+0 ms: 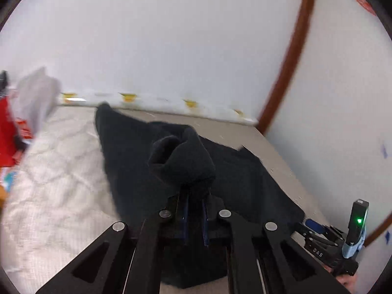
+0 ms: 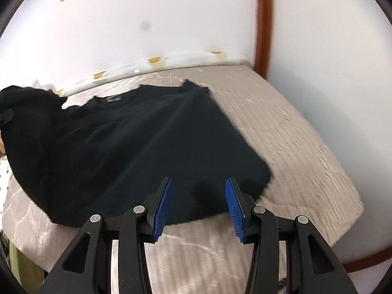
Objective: Fold small clothes
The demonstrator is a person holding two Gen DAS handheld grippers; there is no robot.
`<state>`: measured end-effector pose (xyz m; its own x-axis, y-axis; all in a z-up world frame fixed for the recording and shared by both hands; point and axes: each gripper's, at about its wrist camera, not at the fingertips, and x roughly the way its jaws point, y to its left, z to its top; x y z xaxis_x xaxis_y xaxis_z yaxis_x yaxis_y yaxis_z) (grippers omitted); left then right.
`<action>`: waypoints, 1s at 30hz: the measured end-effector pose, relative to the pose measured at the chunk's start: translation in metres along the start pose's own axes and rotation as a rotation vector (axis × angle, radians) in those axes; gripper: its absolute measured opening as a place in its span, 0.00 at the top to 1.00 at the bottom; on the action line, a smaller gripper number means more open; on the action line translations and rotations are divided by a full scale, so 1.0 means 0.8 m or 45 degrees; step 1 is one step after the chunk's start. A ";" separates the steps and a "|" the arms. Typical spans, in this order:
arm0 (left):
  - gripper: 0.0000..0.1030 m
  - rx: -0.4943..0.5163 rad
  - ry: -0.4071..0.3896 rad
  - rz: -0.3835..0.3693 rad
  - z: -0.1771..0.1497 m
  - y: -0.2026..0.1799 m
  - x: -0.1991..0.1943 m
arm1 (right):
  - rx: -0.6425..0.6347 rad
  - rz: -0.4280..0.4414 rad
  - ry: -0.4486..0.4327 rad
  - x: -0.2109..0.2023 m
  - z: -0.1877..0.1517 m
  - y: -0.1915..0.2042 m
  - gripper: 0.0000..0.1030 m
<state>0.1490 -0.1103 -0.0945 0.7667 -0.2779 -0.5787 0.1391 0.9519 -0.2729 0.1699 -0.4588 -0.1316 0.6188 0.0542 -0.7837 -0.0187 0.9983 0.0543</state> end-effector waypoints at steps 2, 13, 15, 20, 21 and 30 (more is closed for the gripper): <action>0.93 0.003 0.049 -0.043 -0.007 -0.009 0.020 | 0.014 -0.023 0.012 0.001 -0.003 -0.016 0.57; 0.91 0.074 0.226 -0.085 -0.039 -0.033 0.071 | -0.010 0.065 0.024 -0.001 -0.001 -0.018 0.57; 0.89 0.071 0.207 -0.097 -0.039 -0.031 0.060 | -0.035 0.098 0.008 -0.006 0.004 -0.003 0.56; 0.85 0.081 0.163 -0.105 -0.039 -0.020 0.027 | -0.104 0.176 -0.049 -0.019 0.019 0.047 0.50; 0.84 0.081 0.161 -0.101 -0.036 -0.018 0.026 | -0.112 0.193 -0.055 -0.021 0.022 0.055 0.49; 0.70 0.001 0.136 -0.046 -0.056 0.048 -0.022 | -0.165 0.386 -0.050 -0.024 0.035 0.134 0.38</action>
<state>0.1131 -0.0746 -0.1290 0.6899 -0.3240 -0.6474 0.1657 0.9412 -0.2945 0.1777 -0.3537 -0.0934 0.5997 0.3511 -0.7191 -0.3047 0.9311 0.2005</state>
